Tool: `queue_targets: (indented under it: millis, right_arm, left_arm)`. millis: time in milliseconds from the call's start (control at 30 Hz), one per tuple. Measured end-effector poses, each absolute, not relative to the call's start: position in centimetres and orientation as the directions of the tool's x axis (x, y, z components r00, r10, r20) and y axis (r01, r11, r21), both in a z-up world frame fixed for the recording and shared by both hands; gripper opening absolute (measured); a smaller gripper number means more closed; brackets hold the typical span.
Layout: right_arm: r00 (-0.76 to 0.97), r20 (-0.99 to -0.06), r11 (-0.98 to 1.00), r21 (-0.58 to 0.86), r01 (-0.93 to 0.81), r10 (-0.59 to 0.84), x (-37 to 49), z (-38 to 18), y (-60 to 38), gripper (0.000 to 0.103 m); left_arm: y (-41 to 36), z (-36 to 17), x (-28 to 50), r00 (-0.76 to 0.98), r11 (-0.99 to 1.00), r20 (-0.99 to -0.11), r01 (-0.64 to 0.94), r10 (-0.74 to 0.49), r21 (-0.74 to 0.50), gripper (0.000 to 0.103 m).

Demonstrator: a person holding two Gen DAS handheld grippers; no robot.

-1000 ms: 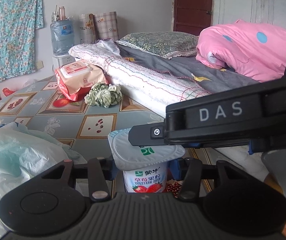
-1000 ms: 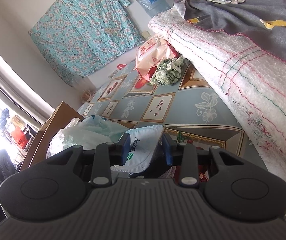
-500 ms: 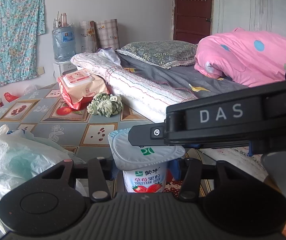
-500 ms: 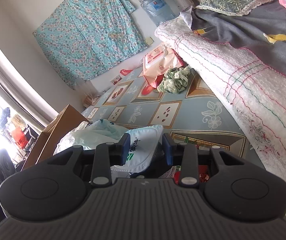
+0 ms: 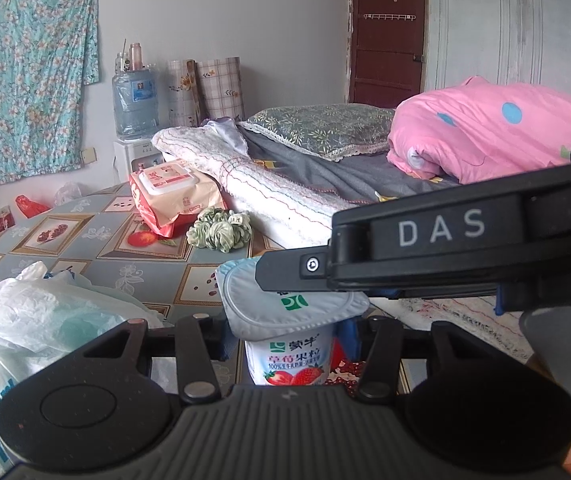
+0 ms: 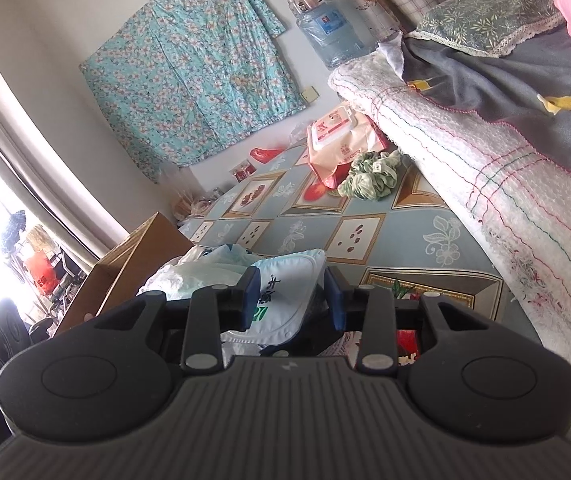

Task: Organize soft objects
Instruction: 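Hold the yogurt cup in the right gripper above the table, then carry the white yogurt cup with the right gripper over the cardboard box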

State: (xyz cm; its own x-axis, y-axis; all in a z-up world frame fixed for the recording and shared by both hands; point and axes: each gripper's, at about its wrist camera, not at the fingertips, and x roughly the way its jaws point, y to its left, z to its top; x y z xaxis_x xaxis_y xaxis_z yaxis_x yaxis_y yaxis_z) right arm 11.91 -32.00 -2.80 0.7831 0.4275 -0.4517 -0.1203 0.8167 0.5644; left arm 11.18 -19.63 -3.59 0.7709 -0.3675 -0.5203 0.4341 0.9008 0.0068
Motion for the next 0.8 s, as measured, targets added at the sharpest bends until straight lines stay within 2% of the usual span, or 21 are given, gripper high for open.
queue_targets:
  millis: [467,633,800]
  right_arm:
    - [0.782,-0.404,0.817,0.532,-0.222,0.475,10.1,1.1,-28.2,0.035]
    - [0.737,-0.363,0.783,0.512,-0.353,0.57,10.6,3.6,-24.1,0.035]
    - [0.637,-0.34,0.708,0.491,-0.507,0.692,11.9,6.2,-17.8,0.035]
  left_arm:
    - [-16.7,-0.8,8.3,0.832,0.93,-0.448,0.367,-0.328,-0.002,0.05]
    - [-13.6,1.4,6.8,0.885,0.965,-0.402,0.26,-0.236,0.006,0.05]
    - [-8.9,3.9,5.5,0.928,0.995,-0.362,0.097,-0.09,0.001,0.05]
